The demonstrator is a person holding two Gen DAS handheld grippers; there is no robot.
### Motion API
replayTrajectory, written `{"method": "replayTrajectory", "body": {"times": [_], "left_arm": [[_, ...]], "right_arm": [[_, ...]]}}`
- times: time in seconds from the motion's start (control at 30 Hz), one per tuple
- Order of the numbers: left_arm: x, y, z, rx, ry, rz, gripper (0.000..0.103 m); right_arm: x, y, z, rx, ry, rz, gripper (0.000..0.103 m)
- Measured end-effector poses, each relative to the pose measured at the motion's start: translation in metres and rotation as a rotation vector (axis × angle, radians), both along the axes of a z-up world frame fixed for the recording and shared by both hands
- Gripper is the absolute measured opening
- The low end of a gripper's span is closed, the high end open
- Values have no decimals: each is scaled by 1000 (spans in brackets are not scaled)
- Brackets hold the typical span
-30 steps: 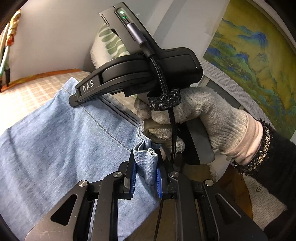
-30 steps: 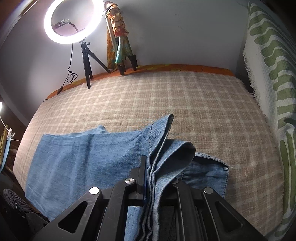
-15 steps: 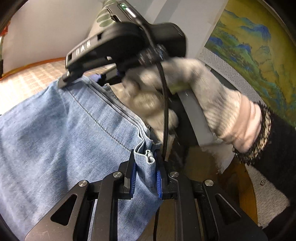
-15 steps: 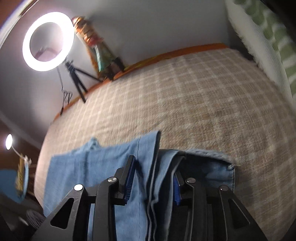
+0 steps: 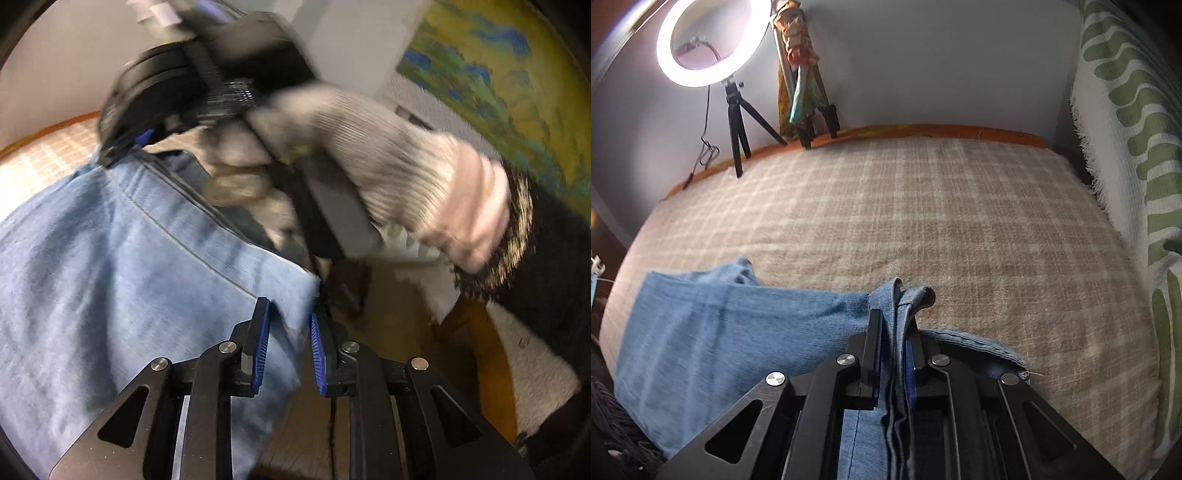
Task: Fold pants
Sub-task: 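Open both tools and release the folded jeans onto the bed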
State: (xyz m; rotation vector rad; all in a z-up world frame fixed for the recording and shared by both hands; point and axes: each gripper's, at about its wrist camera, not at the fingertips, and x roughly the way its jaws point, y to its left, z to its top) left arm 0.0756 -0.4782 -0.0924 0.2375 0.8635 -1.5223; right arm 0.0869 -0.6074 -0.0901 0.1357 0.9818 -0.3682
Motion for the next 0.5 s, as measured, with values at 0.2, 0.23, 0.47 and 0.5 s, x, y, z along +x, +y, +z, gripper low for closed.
{"method": "replayTrajectory", "body": {"times": [0.2, 0.23, 0.47, 0.5], "left_arm": [[-10, 8, 8, 19, -50, -10, 21], [-10, 10, 10, 20, -59, -5, 21], [-8, 31, 20, 12, -100, 16, 21], [-12, 25, 20, 11, -106, 18, 21]], "right_arm": [[3, -3, -1, -37, 30, -47, 23], [1, -4, 1, -48, 32, -58, 25], [-28, -6, 31, -20, -57, -131, 34], [-32, -3, 35, -12, -73, -128, 34]]}}
